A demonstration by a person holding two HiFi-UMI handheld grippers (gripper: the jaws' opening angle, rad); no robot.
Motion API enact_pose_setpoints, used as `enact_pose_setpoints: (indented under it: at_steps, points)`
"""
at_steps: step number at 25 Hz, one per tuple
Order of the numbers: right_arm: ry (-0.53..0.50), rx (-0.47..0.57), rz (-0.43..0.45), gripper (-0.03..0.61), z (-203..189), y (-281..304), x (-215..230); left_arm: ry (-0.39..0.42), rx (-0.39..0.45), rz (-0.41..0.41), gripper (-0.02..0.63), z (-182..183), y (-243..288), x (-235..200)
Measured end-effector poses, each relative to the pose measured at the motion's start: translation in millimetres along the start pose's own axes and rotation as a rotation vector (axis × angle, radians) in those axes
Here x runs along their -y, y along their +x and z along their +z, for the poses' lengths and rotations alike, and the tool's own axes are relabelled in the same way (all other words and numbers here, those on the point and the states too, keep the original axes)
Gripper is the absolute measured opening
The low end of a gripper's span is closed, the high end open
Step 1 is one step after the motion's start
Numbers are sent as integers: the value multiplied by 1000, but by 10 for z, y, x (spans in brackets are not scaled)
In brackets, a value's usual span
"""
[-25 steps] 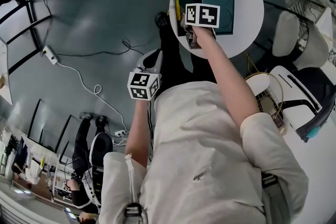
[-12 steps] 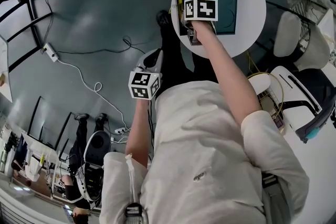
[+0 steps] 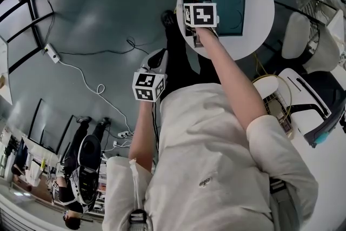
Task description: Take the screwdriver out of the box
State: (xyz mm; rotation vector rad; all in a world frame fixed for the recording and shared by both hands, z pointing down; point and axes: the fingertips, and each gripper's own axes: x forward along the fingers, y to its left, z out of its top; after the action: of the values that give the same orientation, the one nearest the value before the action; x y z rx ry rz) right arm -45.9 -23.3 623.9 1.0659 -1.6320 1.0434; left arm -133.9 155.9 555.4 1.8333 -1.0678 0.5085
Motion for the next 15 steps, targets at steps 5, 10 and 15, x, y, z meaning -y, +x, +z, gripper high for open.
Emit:
enact_pose_setpoints:
  at_steps: [5,10,15]
  points:
    - [-76,17,-116,189,-31,-12,115,-9,-12,1,14,-40,-12,-48]
    - [-128,-31,-184,130,-64,61,162,-5,-13,-3,15,-40,-2,-22]
    - [-2,-74,-136,112,-170,180,209,-2,-15,-7,14,-66,4,-18]
